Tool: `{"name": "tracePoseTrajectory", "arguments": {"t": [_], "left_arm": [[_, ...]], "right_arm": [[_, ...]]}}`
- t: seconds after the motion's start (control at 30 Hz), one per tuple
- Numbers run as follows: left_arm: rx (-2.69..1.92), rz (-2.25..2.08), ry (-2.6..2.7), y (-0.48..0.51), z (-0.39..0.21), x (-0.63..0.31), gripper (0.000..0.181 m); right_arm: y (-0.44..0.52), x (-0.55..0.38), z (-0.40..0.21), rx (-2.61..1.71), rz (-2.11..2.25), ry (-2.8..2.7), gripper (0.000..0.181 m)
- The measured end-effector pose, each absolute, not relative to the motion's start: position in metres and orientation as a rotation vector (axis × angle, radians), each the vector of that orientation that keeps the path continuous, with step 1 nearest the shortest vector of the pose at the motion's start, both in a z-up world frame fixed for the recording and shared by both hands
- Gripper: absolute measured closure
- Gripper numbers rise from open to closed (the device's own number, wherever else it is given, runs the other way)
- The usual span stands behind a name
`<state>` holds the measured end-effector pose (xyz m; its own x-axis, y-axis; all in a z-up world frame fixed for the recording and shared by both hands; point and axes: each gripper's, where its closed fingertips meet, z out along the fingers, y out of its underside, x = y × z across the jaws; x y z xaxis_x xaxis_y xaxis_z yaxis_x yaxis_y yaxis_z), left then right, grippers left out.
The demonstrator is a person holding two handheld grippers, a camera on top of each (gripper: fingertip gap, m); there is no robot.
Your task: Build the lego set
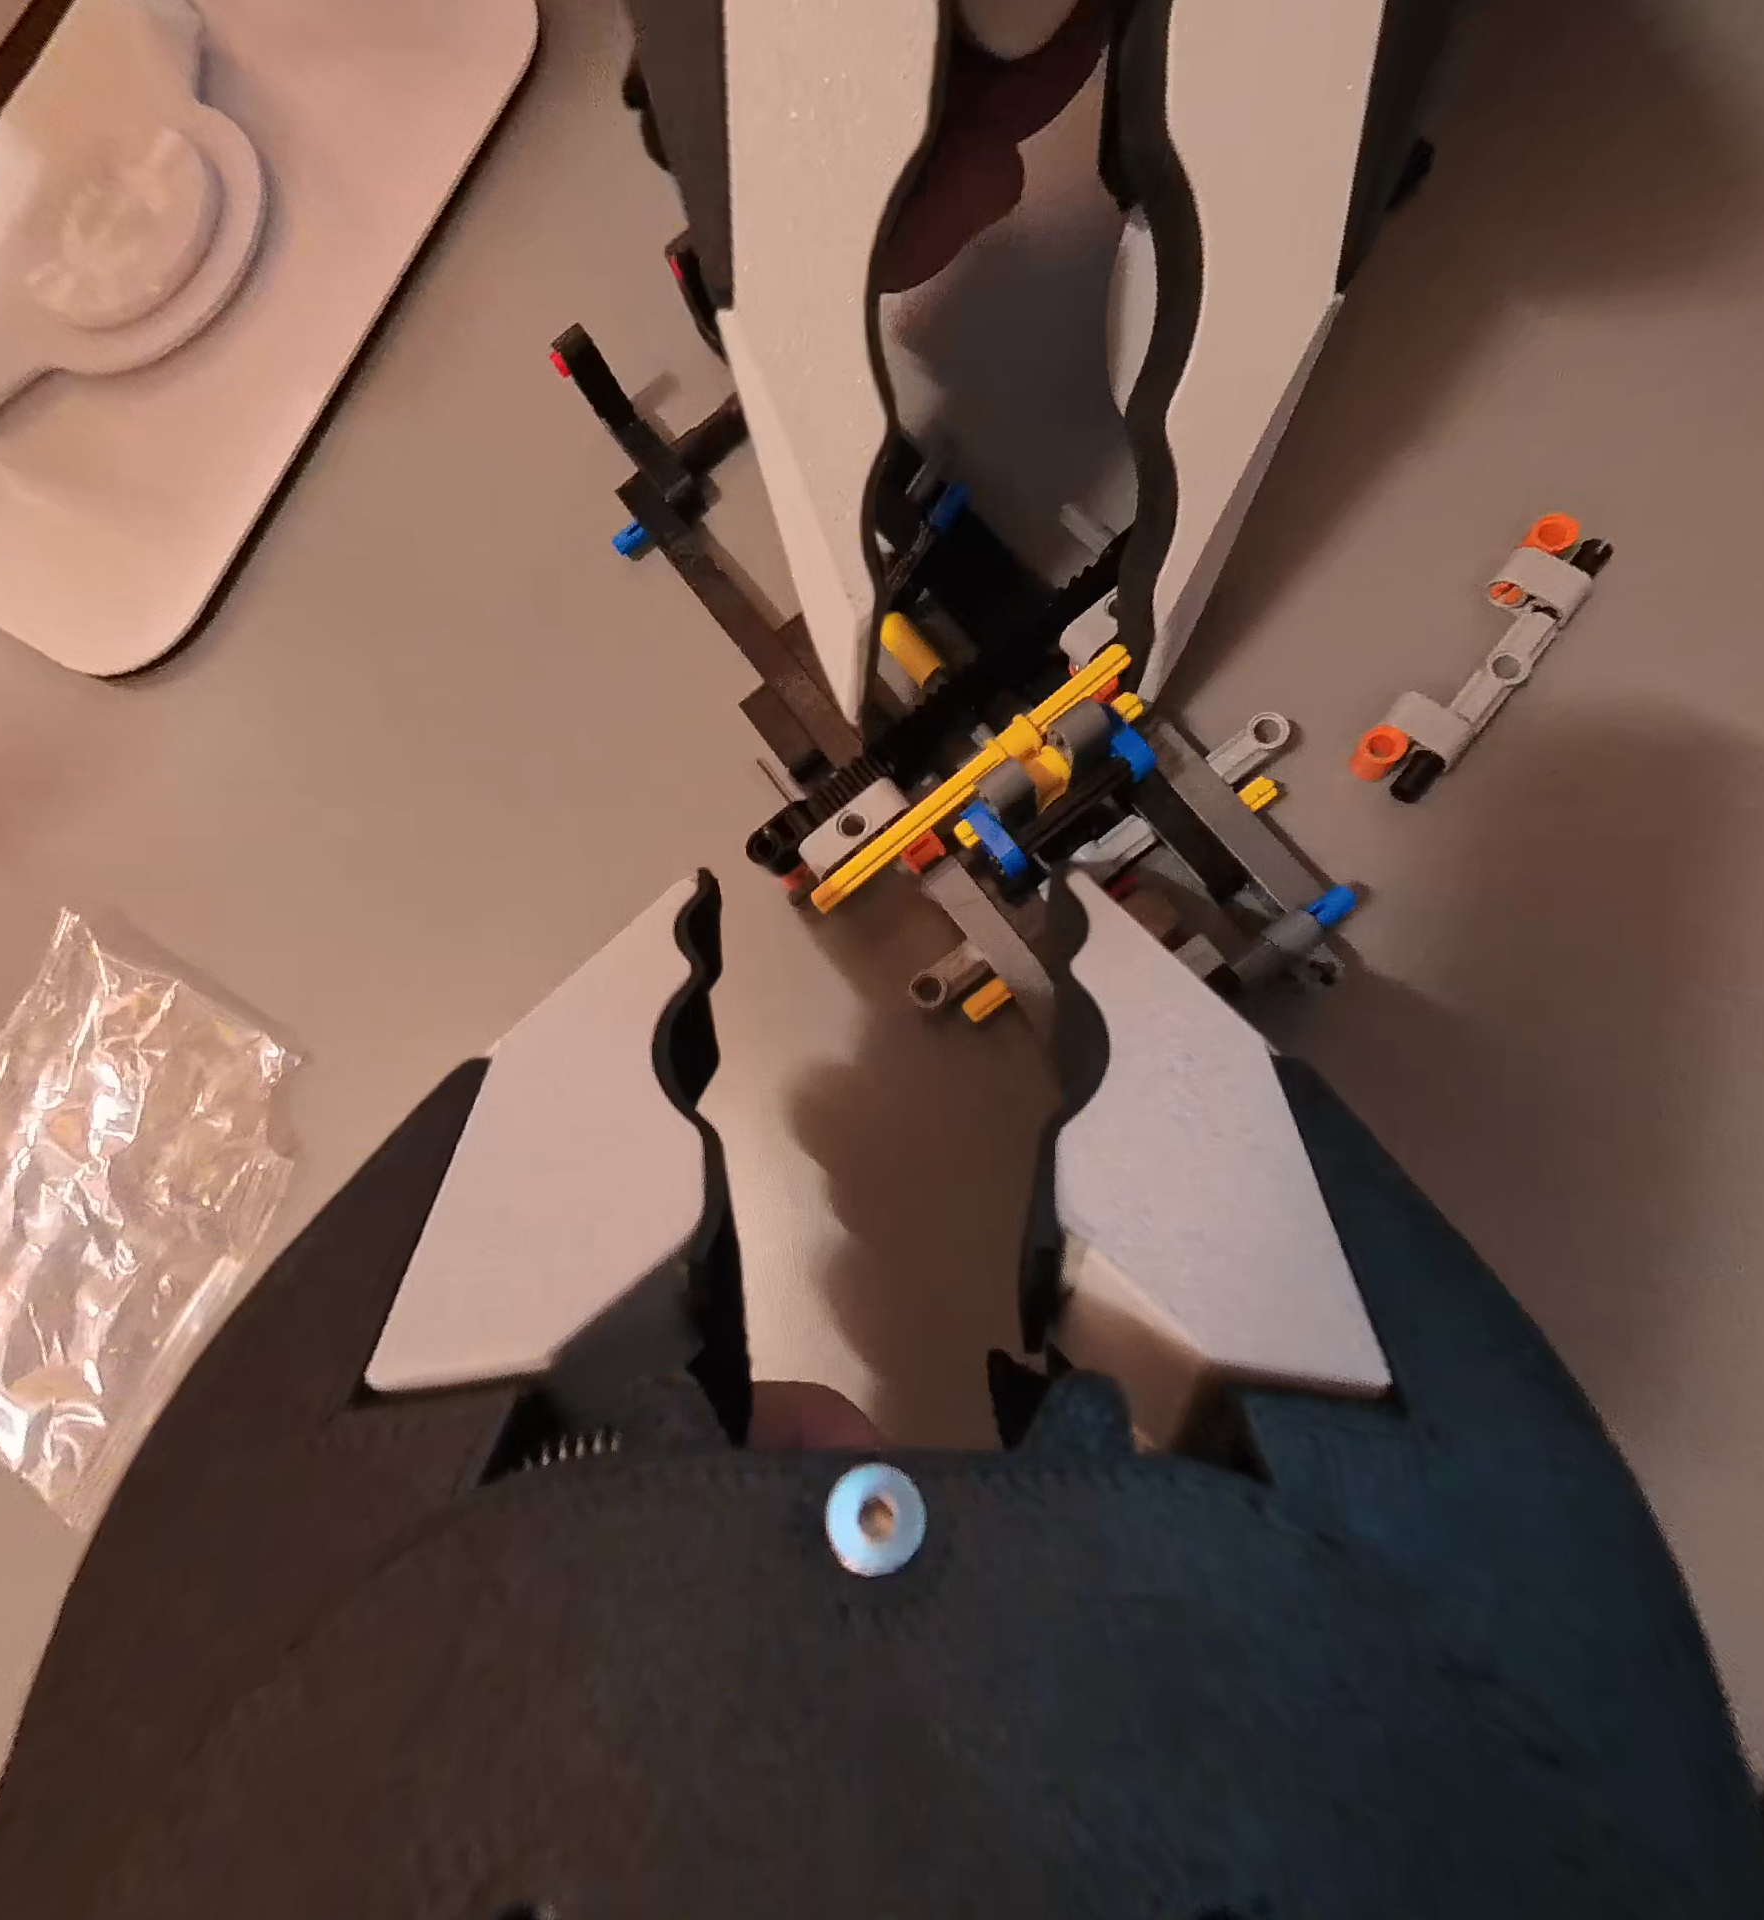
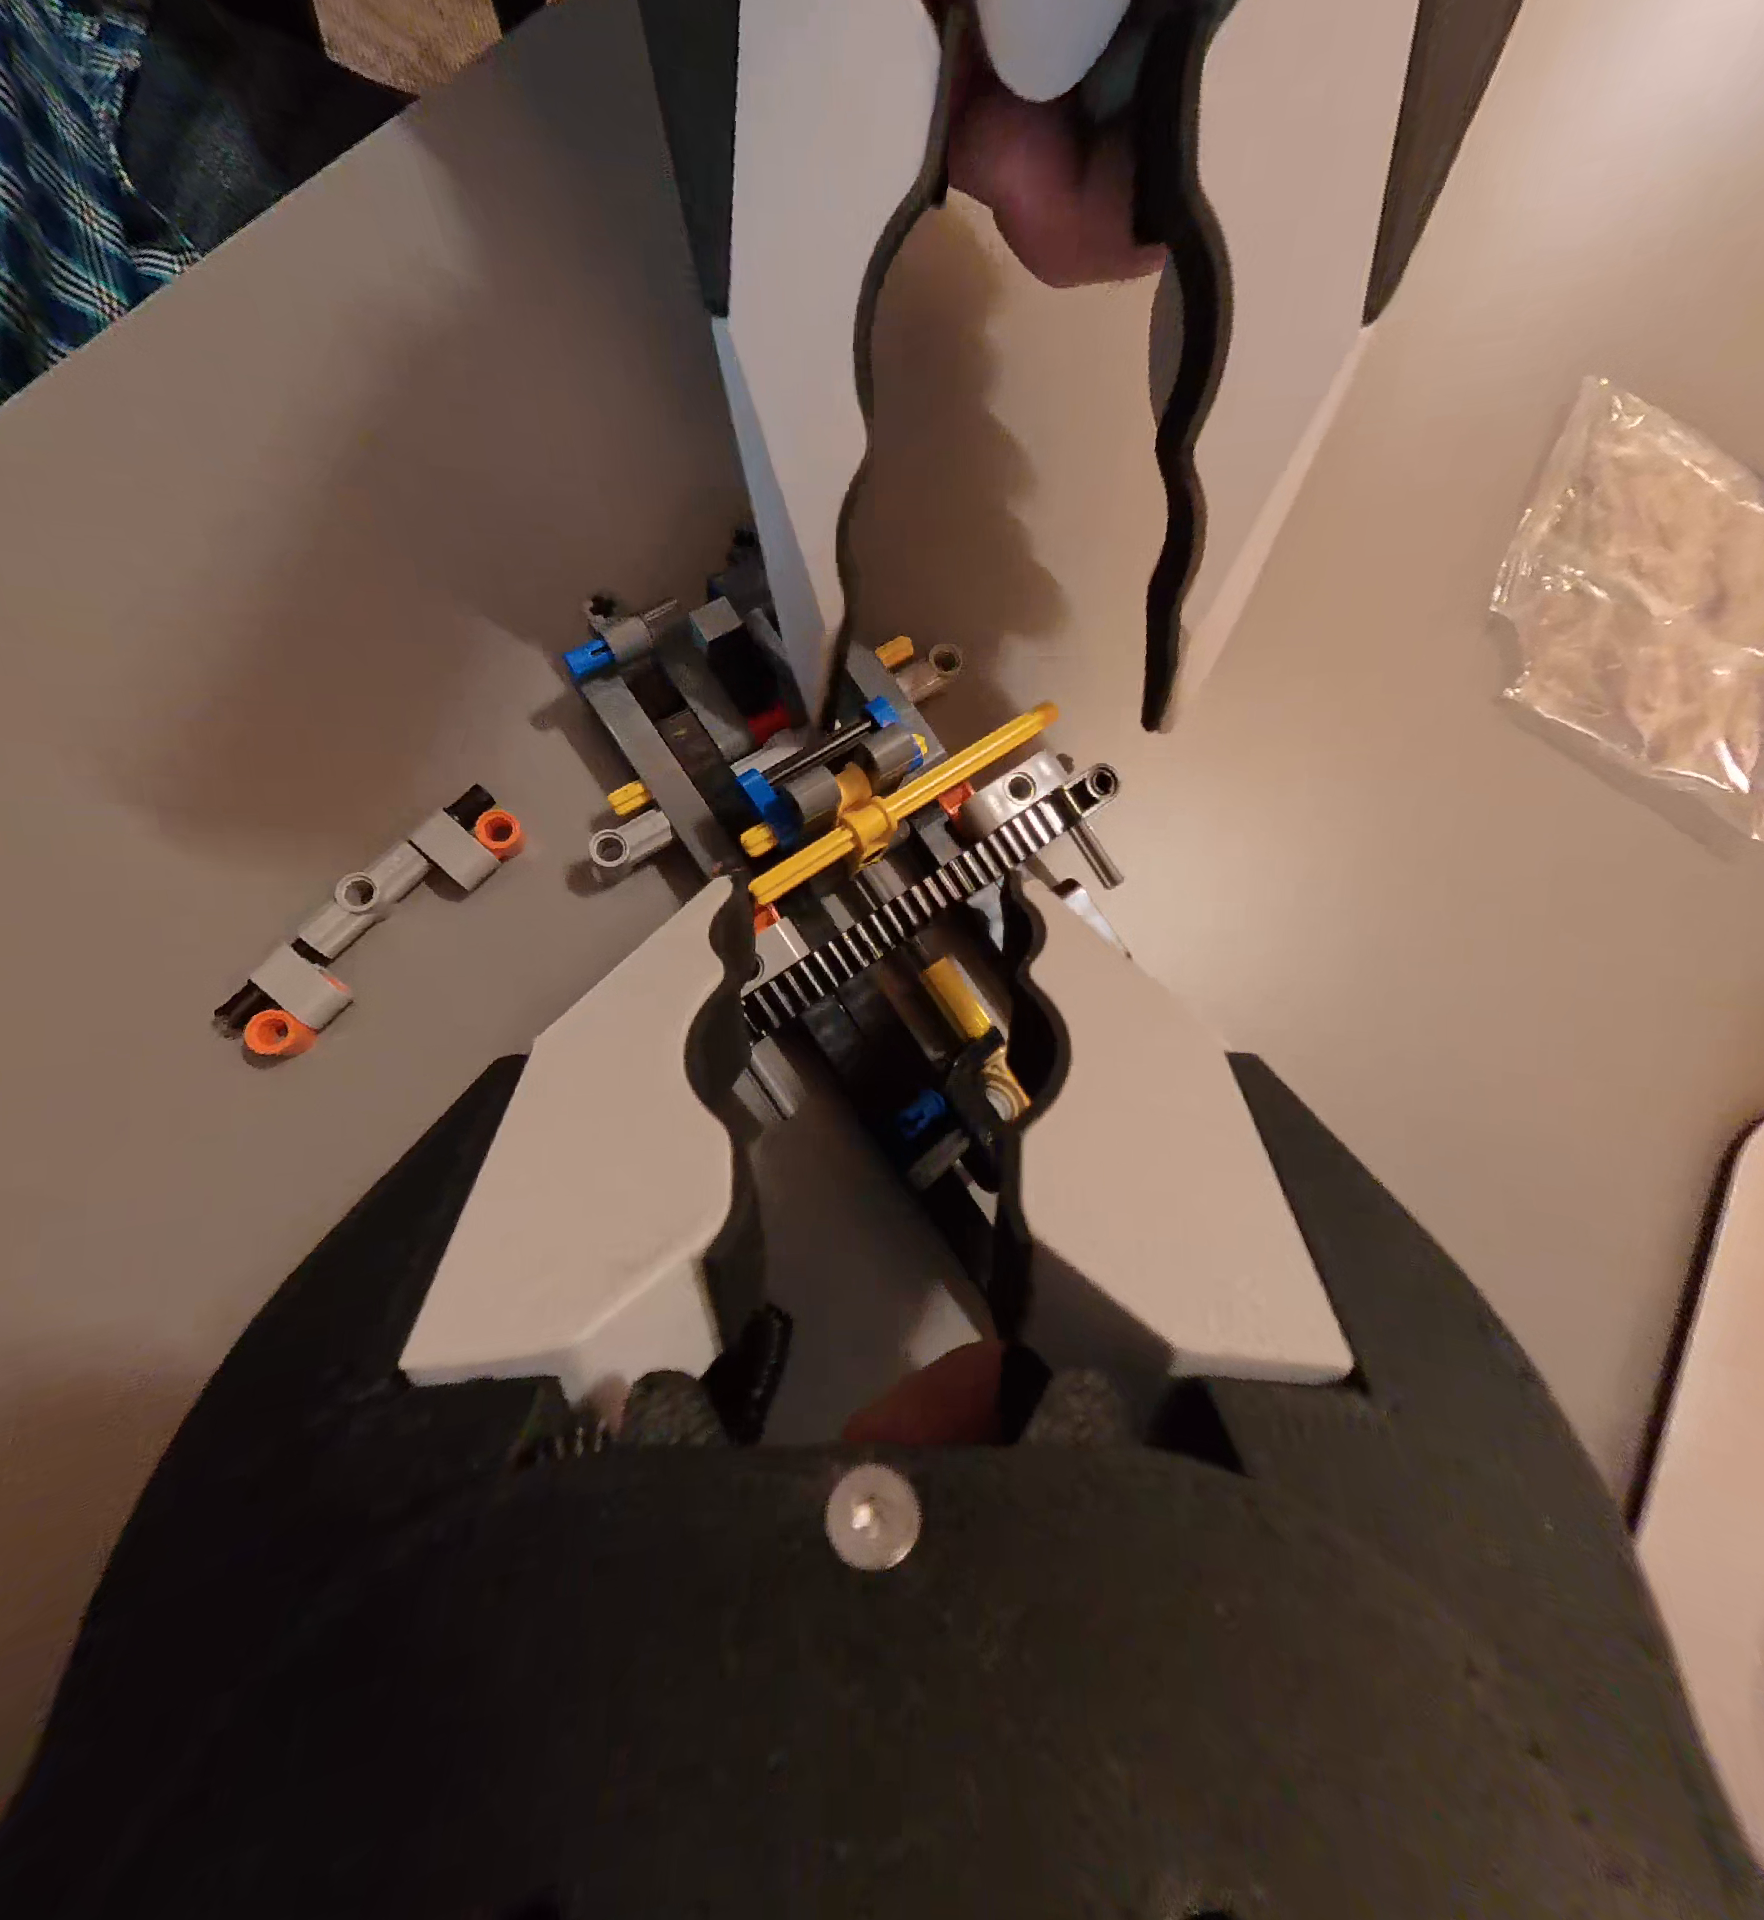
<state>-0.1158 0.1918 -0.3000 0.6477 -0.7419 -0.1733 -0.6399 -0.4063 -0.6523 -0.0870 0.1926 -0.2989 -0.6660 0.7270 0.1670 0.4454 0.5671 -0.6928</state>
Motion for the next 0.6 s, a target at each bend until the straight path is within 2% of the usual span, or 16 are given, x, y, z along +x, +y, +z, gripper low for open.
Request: {"name": "tracePoseTrajectory", "arguments": {"t": [0.13,0.27,0.37,0.5,0.6], "left_arm": [[-2.164,-0.210,1.001,0.187,-0.291,-0.118,0.127],[-2.188,-0.276,0.932,0.176,-0.291,-0.103,0.112],[-2.218,-0.093,0.904,0.182,-0.301,-0.113,0.101],[-2.232,-0.119,0.856,0.184,-0.302,-0.115,0.110],[-2.238,-0.103,0.847,0.185,-0.302,-0.116,0.107]], "right_arm": [[0.195,-0.085,-0.298,-0.993,0.879,-2.345,0.138],[0.192,-0.088,-0.301,-1.055,0.856,-2.318,0.146],[0.192,-0.092,-0.301,-1.142,0.833,-2.262,0.145],[0.188,-0.098,-0.301,-1.226,0.820,-2.189,0.145],[0.185,-0.102,-0.301,-1.251,0.812,-2.159,0.145]]}}
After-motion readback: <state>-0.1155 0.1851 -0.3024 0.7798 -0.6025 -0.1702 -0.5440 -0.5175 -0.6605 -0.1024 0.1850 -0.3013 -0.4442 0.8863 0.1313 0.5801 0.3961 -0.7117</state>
